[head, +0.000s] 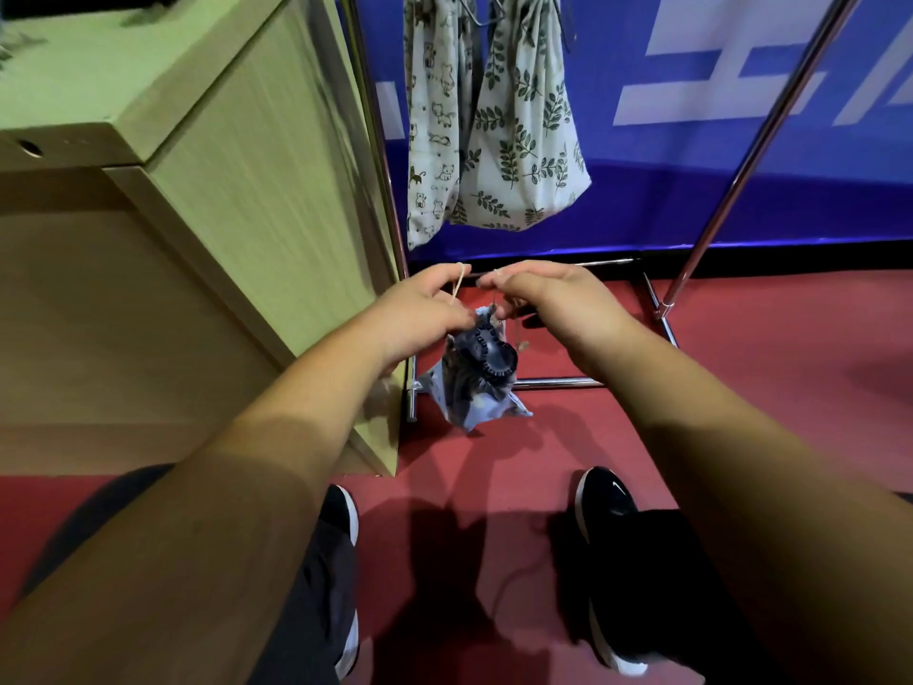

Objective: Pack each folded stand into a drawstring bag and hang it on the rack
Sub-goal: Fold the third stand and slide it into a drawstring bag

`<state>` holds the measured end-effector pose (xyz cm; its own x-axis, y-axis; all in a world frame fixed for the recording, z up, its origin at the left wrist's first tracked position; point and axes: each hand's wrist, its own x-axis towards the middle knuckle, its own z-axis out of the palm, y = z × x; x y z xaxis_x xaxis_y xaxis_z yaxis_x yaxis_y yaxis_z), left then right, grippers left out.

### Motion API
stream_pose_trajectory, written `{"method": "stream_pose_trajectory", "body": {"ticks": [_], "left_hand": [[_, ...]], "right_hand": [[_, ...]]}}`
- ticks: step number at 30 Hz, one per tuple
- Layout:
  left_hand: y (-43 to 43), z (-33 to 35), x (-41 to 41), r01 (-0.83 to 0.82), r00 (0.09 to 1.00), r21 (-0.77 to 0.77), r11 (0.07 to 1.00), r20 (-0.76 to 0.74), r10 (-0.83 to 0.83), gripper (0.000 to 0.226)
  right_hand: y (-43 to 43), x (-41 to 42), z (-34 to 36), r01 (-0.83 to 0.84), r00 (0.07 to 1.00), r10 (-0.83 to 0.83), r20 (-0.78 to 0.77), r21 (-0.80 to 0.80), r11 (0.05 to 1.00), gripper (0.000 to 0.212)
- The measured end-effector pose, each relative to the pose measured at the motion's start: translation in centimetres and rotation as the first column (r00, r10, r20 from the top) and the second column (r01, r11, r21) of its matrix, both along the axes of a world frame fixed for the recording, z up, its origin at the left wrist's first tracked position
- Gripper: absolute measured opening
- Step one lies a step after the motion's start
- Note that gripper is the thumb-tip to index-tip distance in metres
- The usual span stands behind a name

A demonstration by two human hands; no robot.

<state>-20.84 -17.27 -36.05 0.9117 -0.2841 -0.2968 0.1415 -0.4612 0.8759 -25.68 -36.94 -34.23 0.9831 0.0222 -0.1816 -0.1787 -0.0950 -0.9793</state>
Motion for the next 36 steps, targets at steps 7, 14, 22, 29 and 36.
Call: {"method": "stream_pose_trajectory", "body": {"ticks": [7,14,22,29,36], "left_hand": [[-0.9,-0.5,0.3,-0.051,0.998,0.015,0.999,0.028,0.051,0.079],[-0.5,0.1,1.8,-0.428,0.903,-0.289,0.856,-0.162,0.397,0.042],[1.3,1.0,2.2,-0.656,0.749,-0.442,0.612,-0.286,0.597,0.049],[1.3,1.8,1.4,-0.608,0.776,-0.557,0.566,-0.263,0.574,0.034],[0.2,2.6,0.3,-0.468,0.883,-0.505,0.725,-0.241,0.402,0.041]], "right_hand": [[0.0,0.3,0.4,0.074,0.988,-0.051,-0.145,0.153,0.985,0.046],[-1.0,0.6,-0.5,0.251,0.961,-0.182,-0.208,0.386,0.888,0.056],[-2.7,1.4,-1.3,0.551,0.819,-0.354,-0.452,0.446,0.706,0.014],[-2.4,0.7,-0.7,0.506,0.832,-0.360,-0.423,0.311,0.804,0.047],[-0.7,-0.2,0.6,0.145,0.946,-0.045,-0.322,0.293,0.945,0.080]]}}
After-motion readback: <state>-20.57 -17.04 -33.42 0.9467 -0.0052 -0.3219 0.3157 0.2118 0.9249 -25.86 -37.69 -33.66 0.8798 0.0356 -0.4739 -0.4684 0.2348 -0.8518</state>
